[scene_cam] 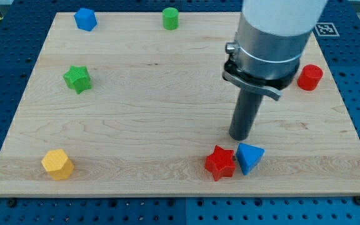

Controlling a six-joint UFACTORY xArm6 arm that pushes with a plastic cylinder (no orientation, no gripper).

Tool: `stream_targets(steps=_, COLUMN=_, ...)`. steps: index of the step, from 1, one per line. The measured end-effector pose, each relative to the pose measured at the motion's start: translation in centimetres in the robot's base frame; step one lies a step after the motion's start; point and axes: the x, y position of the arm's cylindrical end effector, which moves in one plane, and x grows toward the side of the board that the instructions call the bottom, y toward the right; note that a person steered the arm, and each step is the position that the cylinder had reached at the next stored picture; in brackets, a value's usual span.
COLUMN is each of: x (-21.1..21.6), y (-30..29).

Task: Go away from the blue triangle

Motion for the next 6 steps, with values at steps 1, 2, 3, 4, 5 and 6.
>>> stream_targets(steps=1, x=-0.5, y=-3.6)
stream_targets(steps=2, x=-0.5, y=-8.5)
stream_targets(steps=3, x=-0.5, y=-13.0)
stream_targets(steps=4, x=-0.5, y=-18.1)
stream_targets(steps=5, x=-0.7, y=-23.7)
stream_targets(steps=6, x=-1.7, y=-29.2)
